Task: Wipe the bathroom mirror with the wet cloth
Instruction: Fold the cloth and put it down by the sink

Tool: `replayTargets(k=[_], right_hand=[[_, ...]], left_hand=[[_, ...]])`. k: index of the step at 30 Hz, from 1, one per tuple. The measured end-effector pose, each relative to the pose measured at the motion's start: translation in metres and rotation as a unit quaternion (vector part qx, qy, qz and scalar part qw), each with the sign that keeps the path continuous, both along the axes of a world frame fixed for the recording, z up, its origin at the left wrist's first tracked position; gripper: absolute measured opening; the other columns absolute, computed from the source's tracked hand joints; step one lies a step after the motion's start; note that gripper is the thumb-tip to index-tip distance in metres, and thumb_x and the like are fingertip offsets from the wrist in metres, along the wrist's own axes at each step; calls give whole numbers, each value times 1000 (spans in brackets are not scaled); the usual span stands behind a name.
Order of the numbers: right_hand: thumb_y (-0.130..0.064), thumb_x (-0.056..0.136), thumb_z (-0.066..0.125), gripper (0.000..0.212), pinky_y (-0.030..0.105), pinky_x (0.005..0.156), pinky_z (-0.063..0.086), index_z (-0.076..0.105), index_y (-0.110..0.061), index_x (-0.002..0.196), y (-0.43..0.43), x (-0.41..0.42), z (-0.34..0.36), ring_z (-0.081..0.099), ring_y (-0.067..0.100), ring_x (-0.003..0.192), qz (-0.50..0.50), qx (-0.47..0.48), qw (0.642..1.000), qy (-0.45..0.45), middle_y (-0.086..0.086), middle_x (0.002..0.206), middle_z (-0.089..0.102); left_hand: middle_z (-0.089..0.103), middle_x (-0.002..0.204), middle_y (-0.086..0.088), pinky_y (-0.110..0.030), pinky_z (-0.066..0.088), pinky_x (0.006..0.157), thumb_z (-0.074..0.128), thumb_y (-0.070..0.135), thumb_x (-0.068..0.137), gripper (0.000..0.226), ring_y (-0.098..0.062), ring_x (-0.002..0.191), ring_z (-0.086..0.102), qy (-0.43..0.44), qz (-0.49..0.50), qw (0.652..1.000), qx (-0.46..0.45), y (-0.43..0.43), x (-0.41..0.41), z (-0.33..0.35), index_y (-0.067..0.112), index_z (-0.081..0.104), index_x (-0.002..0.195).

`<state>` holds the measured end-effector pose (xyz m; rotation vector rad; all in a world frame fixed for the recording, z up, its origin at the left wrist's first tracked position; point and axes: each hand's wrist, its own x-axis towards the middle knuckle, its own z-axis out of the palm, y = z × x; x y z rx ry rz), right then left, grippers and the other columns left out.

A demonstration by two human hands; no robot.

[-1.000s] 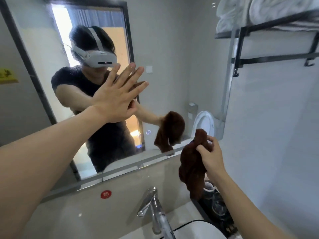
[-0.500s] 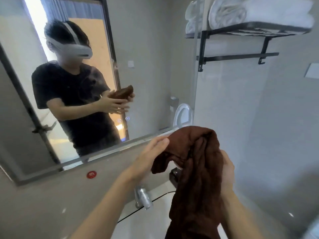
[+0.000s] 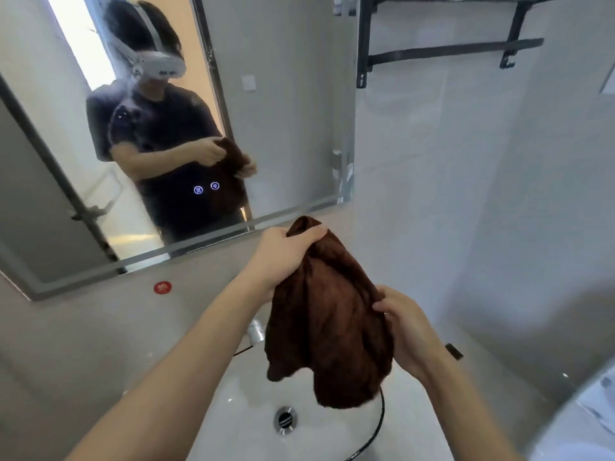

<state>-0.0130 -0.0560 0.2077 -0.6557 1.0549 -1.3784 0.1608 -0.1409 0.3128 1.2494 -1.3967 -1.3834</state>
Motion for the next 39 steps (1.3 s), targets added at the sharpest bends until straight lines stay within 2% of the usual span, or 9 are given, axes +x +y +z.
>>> replayTargets(k=[4,7,10,17,23,29,33,36,39], right_hand=[[-28,84,79,37,45,76,59,67,-5,110,-1,-32,-3,72,26,90,1,-37,990,136,8,97,75],[-22,100,64,20,41,83,59,72,-4,102,-9,-57,-6,75,26,92,-39,2,998,43,13,100,78],[-19,104,56,25,47,95,57,72,0,103,-16,-88,-14,73,33,100,-63,59,994,-65,26,111,74],[-20,102,59,27,45,91,59,71,4,106,-15,-179,-32,74,34,100,-65,101,993,-13,24,108,75],[-13,99,61,27,44,88,58,64,-2,123,-10,-215,-52,72,34,108,0,82,996,-30,20,117,74],[-2,93,67,28,34,80,57,67,1,121,-3,-215,-79,76,27,97,57,124,977,162,16,107,77],[1,83,80,78,34,90,58,40,-30,143,3,-233,-76,74,26,104,109,59,978,167,14,115,74],[2,78,82,80,18,85,53,48,-28,145,4,-234,-76,69,17,109,216,27,906,364,1,123,67],[-4,83,77,56,21,88,45,61,-25,132,3,-230,-84,60,16,112,166,19,834,525,-3,124,63]], left_hand=[[71,122,-25,-49,50,107,74,59,83,75,-36,116,69,196,-51,965,169,1,-41,-14,-5,68,123],[61,142,-20,-49,37,119,64,68,84,84,-34,135,56,306,-16,928,211,5,-71,-60,2,62,136],[67,135,-17,-49,44,111,50,64,96,69,-32,126,64,253,-50,925,278,31,-111,-113,9,68,133],[70,129,-19,-42,51,105,64,14,95,37,-32,120,67,231,-39,937,259,60,-170,-150,2,66,130],[73,120,-21,-40,62,88,66,4,94,30,-35,110,72,219,13,948,231,61,-177,-154,1,67,124],[76,112,-19,-38,62,82,74,-6,85,38,-33,102,75,94,31,966,237,55,-163,-157,-1,68,122],[79,97,-12,-33,62,71,85,1,77,34,-27,88,77,-66,34,975,210,55,-158,-151,4,71,108],[78,95,-13,-31,60,67,89,7,73,41,-26,86,76,-113,65,964,231,53,-157,-154,-1,70,109],[66,97,-6,-28,53,61,89,9,74,65,-19,83,66,-107,99,964,224,60,-169,-158,0,50,126]])
